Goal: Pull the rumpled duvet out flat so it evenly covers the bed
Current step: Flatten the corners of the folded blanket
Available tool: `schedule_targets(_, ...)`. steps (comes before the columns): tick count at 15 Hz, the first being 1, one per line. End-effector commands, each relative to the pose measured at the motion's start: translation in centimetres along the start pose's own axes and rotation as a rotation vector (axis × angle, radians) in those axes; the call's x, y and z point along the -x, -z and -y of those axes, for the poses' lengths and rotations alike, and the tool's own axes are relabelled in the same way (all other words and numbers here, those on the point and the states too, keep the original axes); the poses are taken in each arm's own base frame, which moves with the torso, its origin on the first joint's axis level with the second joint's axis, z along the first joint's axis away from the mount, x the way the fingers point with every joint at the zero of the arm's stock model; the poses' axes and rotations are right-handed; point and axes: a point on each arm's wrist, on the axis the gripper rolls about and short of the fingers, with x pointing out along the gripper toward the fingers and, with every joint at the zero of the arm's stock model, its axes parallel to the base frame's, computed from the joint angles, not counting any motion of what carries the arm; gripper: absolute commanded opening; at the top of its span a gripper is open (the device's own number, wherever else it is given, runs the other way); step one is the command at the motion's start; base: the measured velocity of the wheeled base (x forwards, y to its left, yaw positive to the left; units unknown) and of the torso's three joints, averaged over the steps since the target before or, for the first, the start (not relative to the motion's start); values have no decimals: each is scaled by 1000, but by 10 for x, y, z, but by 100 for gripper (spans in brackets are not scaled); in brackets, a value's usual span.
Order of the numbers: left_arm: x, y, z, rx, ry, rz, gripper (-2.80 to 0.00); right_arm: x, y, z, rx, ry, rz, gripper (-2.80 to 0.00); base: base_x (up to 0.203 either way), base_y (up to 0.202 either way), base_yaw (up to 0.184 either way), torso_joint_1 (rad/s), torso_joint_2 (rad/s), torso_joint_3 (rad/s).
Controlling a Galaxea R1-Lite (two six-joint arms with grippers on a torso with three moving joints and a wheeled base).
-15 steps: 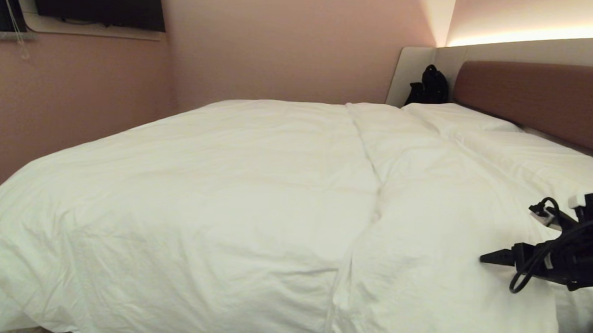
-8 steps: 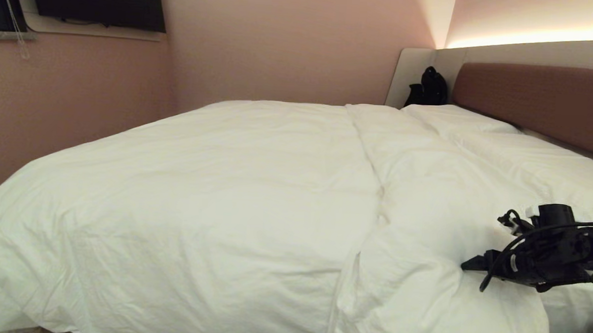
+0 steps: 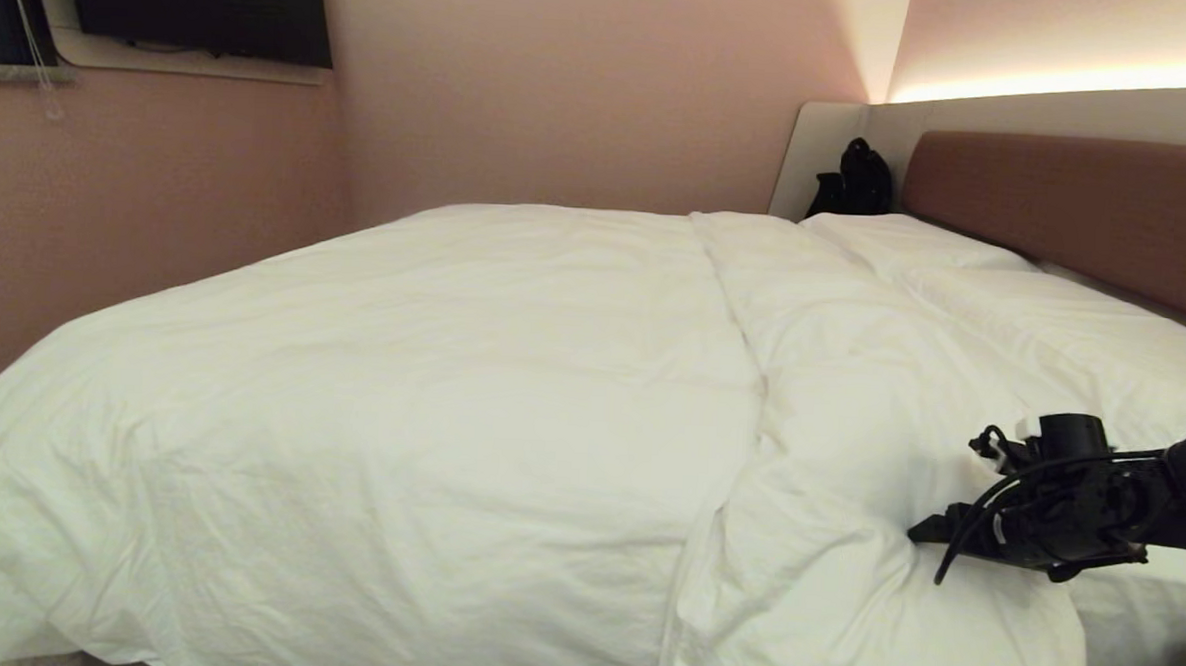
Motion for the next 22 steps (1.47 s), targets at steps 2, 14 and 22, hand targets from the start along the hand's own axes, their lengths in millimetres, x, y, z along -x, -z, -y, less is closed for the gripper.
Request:
schedule_targets(2,0,0,0,0,0,-1,-280,-5,4,1,-3,18,-24,-280,0,0,0,0,0,0)
schedule_targets(14,0,0,0,0,0,-1,-280,55,3,-6,9,-11,77,-280,0,0,0,0,0,0)
schedule_targets(22,0,0,0,0,0,-1,-280,74,5,1,-5,-4,112,-280,0,0,0,0,0,0)
